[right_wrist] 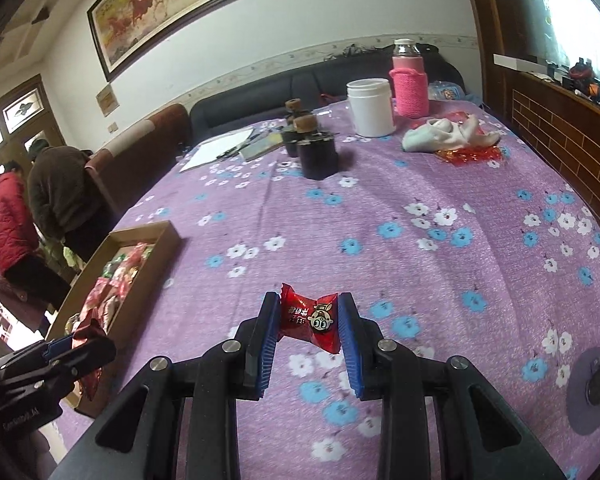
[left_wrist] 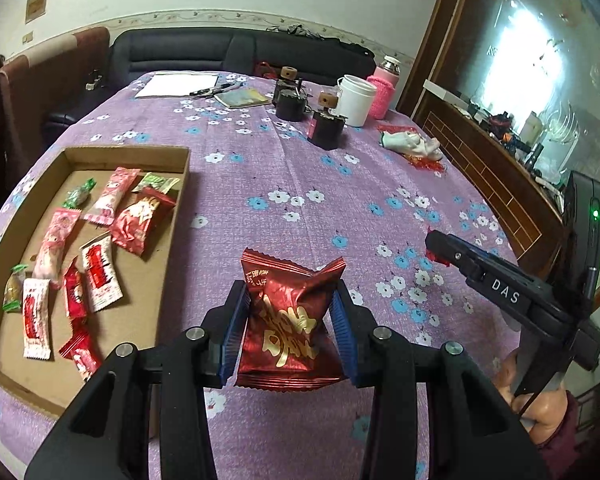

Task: Organize snacks

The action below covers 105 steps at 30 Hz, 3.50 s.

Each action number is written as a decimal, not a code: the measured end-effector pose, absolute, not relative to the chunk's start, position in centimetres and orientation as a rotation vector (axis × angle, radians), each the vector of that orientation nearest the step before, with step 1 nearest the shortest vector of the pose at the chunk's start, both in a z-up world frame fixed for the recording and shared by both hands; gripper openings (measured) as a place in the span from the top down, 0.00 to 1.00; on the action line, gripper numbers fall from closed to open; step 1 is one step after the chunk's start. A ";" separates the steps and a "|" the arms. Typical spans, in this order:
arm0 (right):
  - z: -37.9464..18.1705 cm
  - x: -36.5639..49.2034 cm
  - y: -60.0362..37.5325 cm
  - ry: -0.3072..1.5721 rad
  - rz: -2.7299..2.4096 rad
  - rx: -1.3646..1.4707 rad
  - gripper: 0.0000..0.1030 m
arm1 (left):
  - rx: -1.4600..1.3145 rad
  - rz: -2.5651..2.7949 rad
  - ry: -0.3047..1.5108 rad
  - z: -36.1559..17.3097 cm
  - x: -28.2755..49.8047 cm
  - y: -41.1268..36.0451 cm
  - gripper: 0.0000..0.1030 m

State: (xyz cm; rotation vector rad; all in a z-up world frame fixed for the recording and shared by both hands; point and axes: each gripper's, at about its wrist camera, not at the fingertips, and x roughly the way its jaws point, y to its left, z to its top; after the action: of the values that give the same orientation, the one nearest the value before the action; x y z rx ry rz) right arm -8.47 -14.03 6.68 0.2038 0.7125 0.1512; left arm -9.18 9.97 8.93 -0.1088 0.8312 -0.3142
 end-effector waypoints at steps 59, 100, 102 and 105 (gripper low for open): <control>2.5 -5.1 13.3 0.898 0.553 -0.142 0.68 | -0.376 0.094 0.836 4.3 -7.9 31.3 0.55; 6.4 -11.4 8.6 0.686 0.464 -0.114 0.27 | -0.140 0.283 0.694 9.1 -12.1 25.1 0.24; 6.6 -11.7 8.4 0.672 0.451 -0.123 0.23 | -0.138 0.280 0.699 9.1 -12.1 24.7 0.24; 6.6 -11.9 8.1 0.658 0.439 -0.125 0.20 | -0.133 0.274 0.709 8.9 -12.0 24.3 0.24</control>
State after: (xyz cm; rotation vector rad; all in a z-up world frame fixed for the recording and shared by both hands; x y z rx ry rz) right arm -11.94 8.06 6.64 -0.1251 0.6582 0.4392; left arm -12.02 24.32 8.92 -0.1333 0.7089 0.2740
